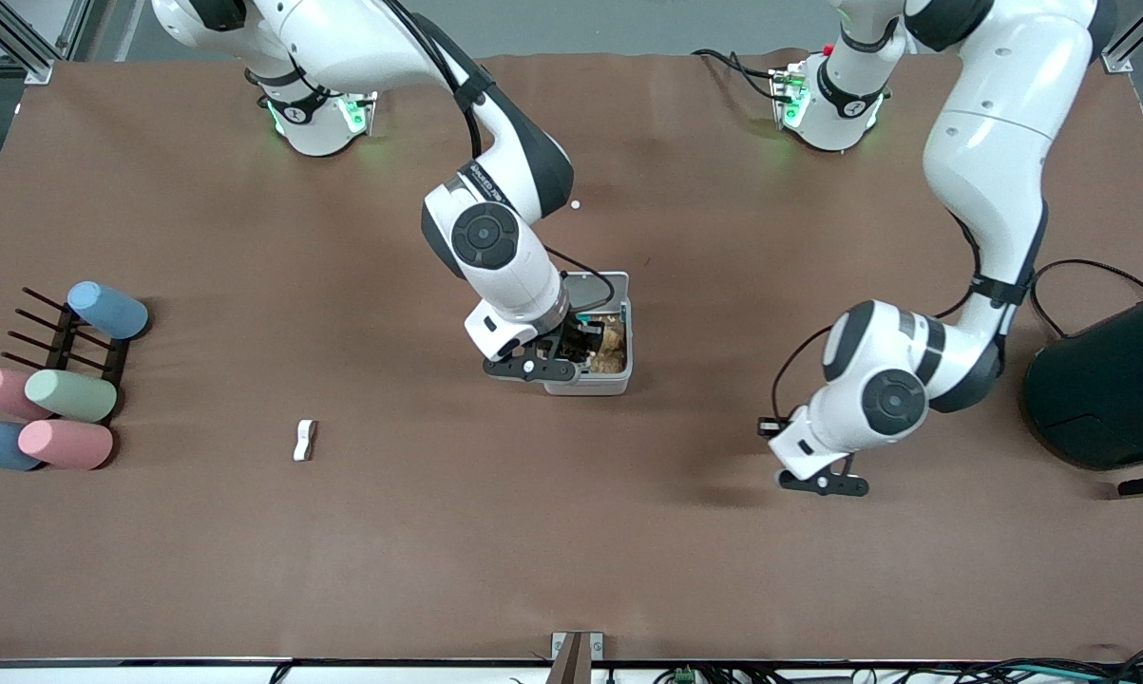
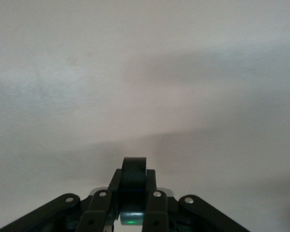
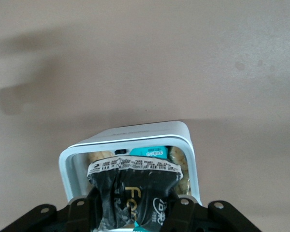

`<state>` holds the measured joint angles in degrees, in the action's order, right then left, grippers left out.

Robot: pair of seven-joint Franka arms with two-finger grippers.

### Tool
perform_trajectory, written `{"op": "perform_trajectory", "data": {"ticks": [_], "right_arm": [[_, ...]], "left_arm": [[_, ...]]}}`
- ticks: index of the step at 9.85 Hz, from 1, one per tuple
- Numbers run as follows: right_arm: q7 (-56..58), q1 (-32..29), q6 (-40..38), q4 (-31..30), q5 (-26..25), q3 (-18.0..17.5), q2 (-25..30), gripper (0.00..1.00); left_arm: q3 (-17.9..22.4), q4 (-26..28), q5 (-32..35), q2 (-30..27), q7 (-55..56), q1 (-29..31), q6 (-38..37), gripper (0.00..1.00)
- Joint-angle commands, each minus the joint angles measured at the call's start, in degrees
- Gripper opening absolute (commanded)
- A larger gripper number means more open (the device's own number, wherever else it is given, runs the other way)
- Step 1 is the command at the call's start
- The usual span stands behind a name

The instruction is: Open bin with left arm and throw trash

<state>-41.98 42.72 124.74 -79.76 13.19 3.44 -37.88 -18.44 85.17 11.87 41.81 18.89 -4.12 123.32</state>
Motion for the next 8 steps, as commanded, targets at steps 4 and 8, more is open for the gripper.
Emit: {"op": "perform_trajectory", "data": {"ticks": [4, 8], "right_arm": [[-0.3, 0.6, -0.5, 0.7, -1.6, 0.2, -2.4, 0.65], [0.0, 0.3, -2.7, 1.0, -1.5, 0.2, -1.8, 0.90]], "left_arm": [[-8.4, 0.8, -0.7, -4.2, 23.7, -3.7, -3.5, 0.00], [-13.5, 0.3, -1.1, -4.0, 31.8, -3.8, -3.4, 0.00]]}}
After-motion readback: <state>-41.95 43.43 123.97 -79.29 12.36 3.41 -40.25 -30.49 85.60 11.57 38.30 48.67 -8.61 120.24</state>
